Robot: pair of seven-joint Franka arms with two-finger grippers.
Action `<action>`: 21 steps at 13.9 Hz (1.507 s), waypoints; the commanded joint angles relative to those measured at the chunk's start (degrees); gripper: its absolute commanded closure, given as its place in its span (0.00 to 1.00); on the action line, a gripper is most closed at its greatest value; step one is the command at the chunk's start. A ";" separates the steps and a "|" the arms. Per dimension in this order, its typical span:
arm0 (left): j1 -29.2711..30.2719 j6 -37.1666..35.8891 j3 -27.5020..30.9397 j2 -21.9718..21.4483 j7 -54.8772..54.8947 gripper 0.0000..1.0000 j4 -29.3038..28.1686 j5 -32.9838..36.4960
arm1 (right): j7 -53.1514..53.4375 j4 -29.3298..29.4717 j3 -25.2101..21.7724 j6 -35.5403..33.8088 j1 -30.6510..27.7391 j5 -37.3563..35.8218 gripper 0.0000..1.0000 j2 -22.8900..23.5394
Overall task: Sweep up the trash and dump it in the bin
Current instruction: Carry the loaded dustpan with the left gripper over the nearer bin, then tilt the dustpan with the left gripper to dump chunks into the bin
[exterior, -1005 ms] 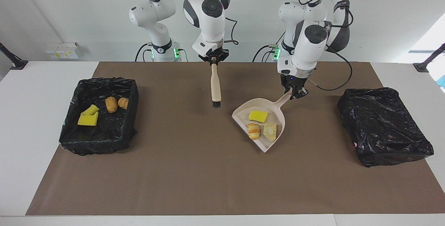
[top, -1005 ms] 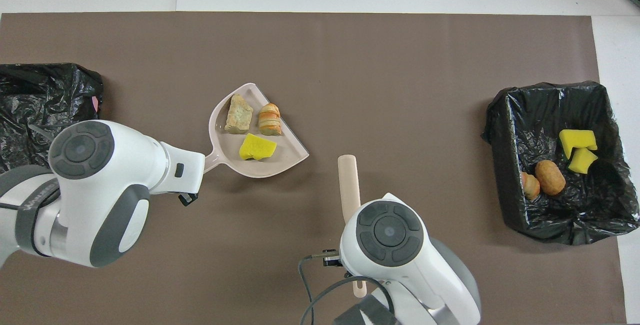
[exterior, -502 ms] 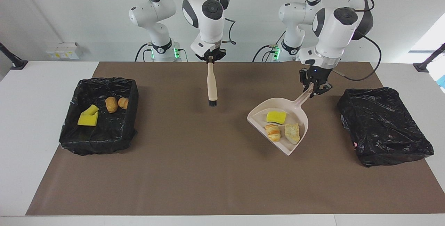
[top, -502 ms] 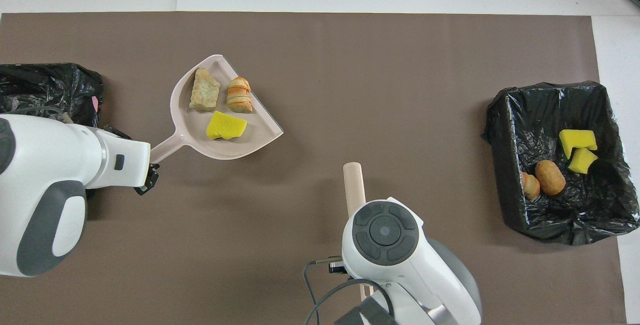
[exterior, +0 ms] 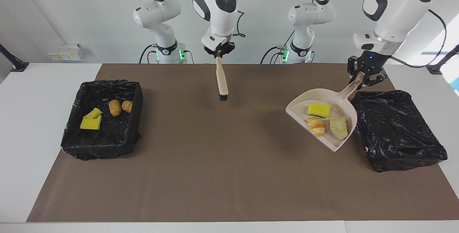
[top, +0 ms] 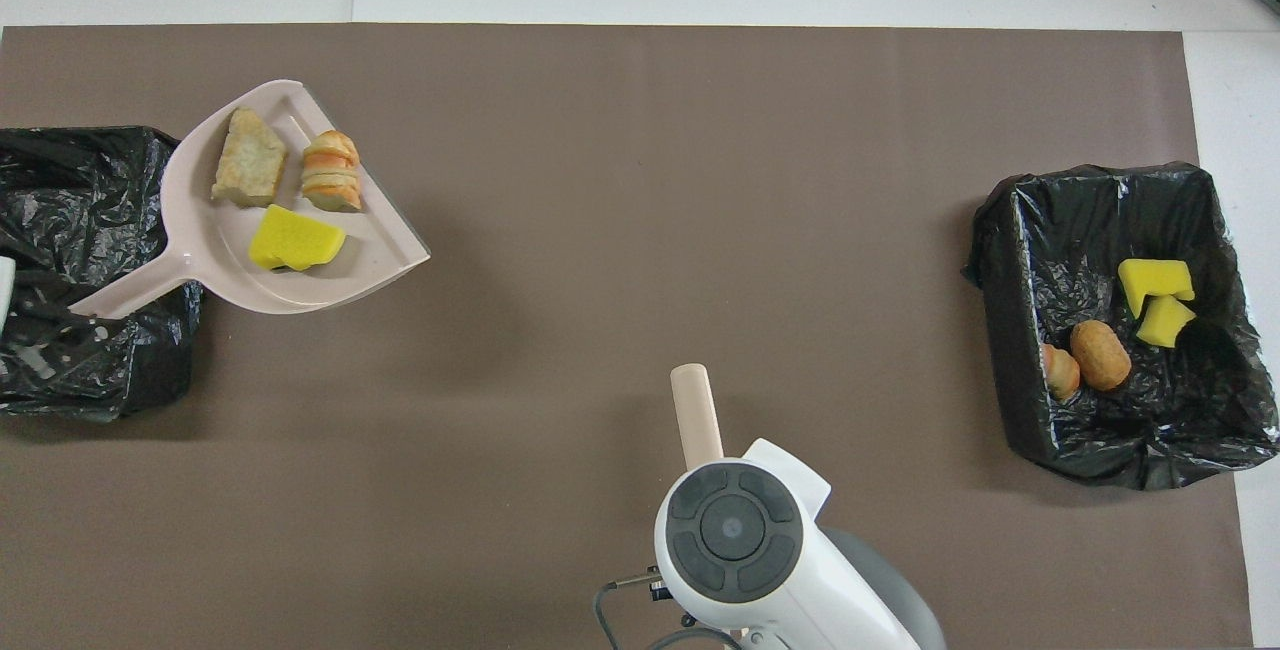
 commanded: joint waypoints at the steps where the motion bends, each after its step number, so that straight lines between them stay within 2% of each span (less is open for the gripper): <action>1: 7.36 -10.74 -0.62 7.55 3.42 1.00 14.12 -1.12 | -0.94 -1.37 0.14 0.33 -0.37 -0.42 1.00 -1.73; 3: 12.19 -19.62 -0.54 11.96 3.68 1.00 22.22 -0.60 | -1.73 -1.46 0.14 0.51 -0.37 -0.42 1.00 -1.64; 6: 21.24 -20.72 -0.36 12.33 9.03 1.00 23.40 -3.74 | -1.56 -1.11 0.14 0.08 -0.19 -0.42 1.00 -1.64; 9: 26.35 -18.97 -0.36 12.06 12.11 1.00 23.49 -3.50 | -1.38 -1.28 0.05 -0.19 0.16 -0.50 1.00 -1.64; 11: 25.76 -15.38 -0.28 11.71 11.78 1.00 21.83 -2.36 | -1.65 -1.28 0.14 0.07 0.16 -0.50 1.00 -1.64; 13: 24.01 -12.29 -0.45 11.71 10.98 1.00 19.36 3.24 | -1.82 -1.28 0.14 -0.36 0.16 -0.50 1.00 -1.72; 16: 24.17 -15.87 -0.27 11.27 10.28 1.00 19.36 7.29 | -3.05 -1.63 0.14 -0.37 0.16 0.02 1.00 -1.73; 19: 23.12 -18.43 -0.54 11.18 10.19 1.00 19.53 17.84 | -2.97 -3.22 0.14 4.53 1.91 0.72 1.00 -1.20; 21: 21.37 -18.35 -0.80 11.27 10.45 1.00 19.71 23.20 | 0.87 -3.22 0.31 8.22 4.89 5.18 1.00 0.02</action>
